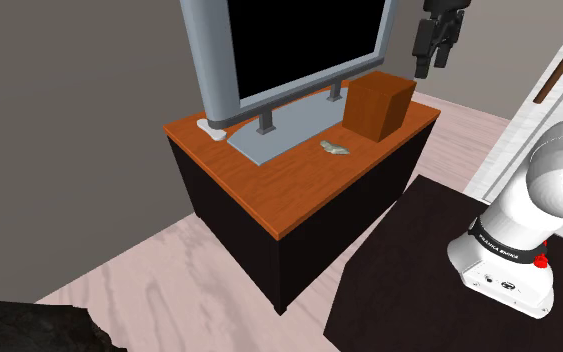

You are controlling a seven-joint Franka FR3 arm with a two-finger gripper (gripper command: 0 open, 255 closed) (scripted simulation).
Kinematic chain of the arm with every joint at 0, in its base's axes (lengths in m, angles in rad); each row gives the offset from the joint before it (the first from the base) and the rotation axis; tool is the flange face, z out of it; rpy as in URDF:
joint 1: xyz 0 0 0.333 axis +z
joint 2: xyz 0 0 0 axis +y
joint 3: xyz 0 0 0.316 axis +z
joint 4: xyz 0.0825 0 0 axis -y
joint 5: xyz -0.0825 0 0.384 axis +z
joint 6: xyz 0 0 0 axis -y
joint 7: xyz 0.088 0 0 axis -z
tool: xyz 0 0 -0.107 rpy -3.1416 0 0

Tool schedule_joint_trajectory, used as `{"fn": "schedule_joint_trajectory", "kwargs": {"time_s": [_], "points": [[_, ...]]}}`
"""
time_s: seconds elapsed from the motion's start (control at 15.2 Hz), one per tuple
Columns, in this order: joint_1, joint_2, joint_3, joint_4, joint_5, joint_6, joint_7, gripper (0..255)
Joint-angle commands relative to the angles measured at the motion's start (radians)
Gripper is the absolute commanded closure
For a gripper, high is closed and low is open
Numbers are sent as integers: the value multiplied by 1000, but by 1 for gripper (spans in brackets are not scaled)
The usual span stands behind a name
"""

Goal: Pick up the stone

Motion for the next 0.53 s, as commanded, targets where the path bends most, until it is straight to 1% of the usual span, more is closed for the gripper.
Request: {"fn": "schedule_joint_trajectory", "kwargs": {"time_s": [0.0,0.46], "points": [[0,0,0,0,0,0,0,0],[-21,144,-35,-84,-29,249,-23,0]]}}
